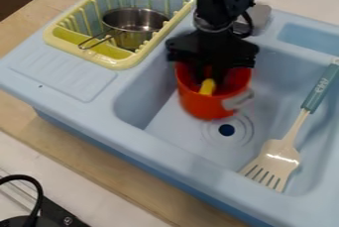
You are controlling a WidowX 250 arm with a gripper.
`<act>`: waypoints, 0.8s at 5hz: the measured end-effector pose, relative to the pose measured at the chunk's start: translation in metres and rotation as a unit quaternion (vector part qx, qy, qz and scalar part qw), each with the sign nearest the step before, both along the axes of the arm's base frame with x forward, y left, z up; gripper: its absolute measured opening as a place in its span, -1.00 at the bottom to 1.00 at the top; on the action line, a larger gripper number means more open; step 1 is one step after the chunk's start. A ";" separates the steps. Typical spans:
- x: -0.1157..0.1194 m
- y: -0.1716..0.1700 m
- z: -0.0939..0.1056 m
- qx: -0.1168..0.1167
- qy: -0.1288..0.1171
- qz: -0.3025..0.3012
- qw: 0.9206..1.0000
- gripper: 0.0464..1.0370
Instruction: Move the yellow object from the orange pot to the silver pot
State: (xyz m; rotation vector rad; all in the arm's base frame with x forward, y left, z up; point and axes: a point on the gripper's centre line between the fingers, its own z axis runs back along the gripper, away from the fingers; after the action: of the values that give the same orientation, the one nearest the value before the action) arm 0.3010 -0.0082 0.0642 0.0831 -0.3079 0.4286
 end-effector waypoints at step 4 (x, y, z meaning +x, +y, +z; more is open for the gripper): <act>-0.010 0.010 0.061 -0.015 -0.063 0.016 0.998 -0.98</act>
State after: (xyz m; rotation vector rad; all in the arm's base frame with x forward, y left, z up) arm 0.2912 0.0021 0.1252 0.0322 -0.4244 0.4715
